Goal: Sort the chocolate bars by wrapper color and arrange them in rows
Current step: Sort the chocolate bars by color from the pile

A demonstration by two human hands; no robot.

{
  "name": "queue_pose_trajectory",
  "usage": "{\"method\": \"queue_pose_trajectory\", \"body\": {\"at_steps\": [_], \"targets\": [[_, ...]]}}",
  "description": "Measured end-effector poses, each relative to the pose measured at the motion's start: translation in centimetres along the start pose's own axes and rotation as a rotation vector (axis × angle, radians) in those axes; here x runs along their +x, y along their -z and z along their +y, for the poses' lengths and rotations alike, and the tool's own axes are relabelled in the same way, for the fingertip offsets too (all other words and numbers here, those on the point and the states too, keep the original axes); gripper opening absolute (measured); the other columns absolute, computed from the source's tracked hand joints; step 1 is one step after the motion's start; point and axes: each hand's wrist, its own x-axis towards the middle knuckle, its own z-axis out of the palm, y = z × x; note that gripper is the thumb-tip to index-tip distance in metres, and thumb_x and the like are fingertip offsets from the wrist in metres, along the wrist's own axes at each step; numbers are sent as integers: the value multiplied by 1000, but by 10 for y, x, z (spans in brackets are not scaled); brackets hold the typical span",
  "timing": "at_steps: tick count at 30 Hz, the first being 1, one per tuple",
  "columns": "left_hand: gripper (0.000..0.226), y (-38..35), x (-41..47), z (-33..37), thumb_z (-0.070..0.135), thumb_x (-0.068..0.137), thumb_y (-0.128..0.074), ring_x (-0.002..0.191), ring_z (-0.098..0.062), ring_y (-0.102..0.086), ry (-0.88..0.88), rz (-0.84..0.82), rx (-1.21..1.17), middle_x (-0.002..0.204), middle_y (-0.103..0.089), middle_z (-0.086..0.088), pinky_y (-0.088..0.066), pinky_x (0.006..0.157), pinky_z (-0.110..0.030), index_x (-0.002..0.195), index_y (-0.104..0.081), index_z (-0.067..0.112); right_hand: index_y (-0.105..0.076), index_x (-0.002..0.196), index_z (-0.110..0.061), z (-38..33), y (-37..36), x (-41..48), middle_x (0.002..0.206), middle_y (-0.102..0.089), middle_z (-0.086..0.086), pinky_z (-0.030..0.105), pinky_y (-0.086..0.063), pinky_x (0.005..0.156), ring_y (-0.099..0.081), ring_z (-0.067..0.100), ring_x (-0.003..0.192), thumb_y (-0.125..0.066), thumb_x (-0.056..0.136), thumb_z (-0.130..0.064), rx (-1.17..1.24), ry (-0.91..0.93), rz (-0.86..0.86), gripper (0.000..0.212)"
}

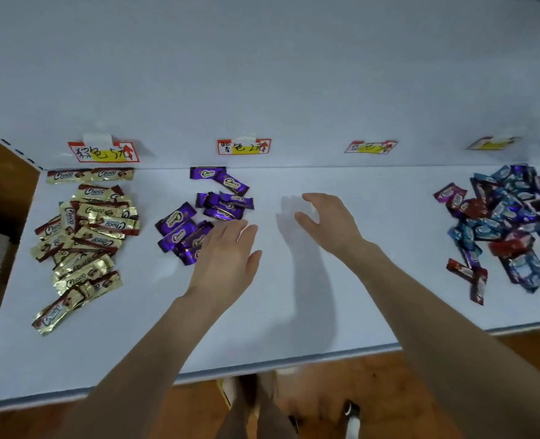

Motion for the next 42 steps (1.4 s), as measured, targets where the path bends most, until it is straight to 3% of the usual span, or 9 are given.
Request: {"method": "queue_pose_trajectory", "body": {"at_steps": [5, 11, 15, 21, 28, 31, 35, 40, 42], "targets": [[33, -2, 28, 62, 23, 75, -55, 80, -32, -68, -179, -8, 13, 89, -69, -16, -55, 71, -41, 93, -69, -2, -42, 136, -11, 62, 48, -46, 140, -44, 6, 24, -24, 103, -32, 21, 132, -48, 95, -31, 24, -180, 90, 46], [35, -9, 63, 149, 7, 62, -84, 77, -35, -69, -324, -12, -31, 85, -70, -17, -55, 71, -46, 92, -68, -4, -45, 133, -7, 133, 102, -101, 137, -48, 9, 25, -26, 101, -38, 23, 129, -50, 94, -28, 59, -322, 197, 45], [25, -19, 81, 207, 13, 68, -71, 69, -32, -68, -424, 2, -40, 78, -69, -15, -55, 65, -43, 87, -69, -3, -47, 131, -6, 175, 131, -135, 131, -53, 11, 34, -40, 93, -48, 26, 119, -51, 94, -27, 122, -413, 248, 43], [25, -48, 97, 278, 13, 70, -74, 68, -32, -68, -513, -77, -53, 78, -70, -14, -55, 63, -42, 89, -70, -2, -53, 124, -5, 234, 157, -180, 125, -57, 12, 33, -38, 94, -48, 25, 117, -51, 94, -25, 153, -503, 321, 37], [36, -95, 111, 313, 25, 82, -47, 65, -30, -65, -581, -180, -160, 75, -67, -14, -55, 61, -36, 89, -68, -4, -50, 128, -7, 291, 170, -209, 130, -55, 9, 27, -39, 94, -49, 20, 118, -51, 94, -26, 184, -627, 360, 39], [28, -112, 123, 321, 17, 83, -59, 65, -31, -66, -598, -214, -126, 77, -68, -18, -57, 59, -36, 91, -69, -8, -49, 130, -8, 311, 174, -209, 132, -53, 7, 26, -37, 97, -47, 19, 122, -51, 94, -27, 204, -676, 366, 41], [34, -129, 149, 330, -1, 58, -85, 60, -32, -66, -549, -326, -49, 73, -69, -21, -55, 53, -36, 88, -69, -9, -49, 130, -9, 341, 174, -200, 132, -53, 6, 25, -36, 97, -46, 19, 122, -51, 94, -28, 211, -718, 348, 41], [39, -151, 177, 333, 9, 89, -60, 112, -24, -55, -502, -436, 70, 122, -60, -12, -46, 92, -32, 127, -55, 5, -51, 128, -6, 365, 168, -182, 130, -54, 10, 26, -36, 95, -47, 21, 121, -51, 94, -27, 250, -727, 338, 40], [43, -159, 183, 330, 12, 92, -56, 121, -21, -46, -538, -482, 117, 132, -51, -8, -42, 97, -30, 135, -48, 13, -50, 128, -4, 370, 164, -176, 130, -54, 11, 26, -36, 94, -47, 23, 121, -50, 95, -25, 276, -722, 324, 39]]}}
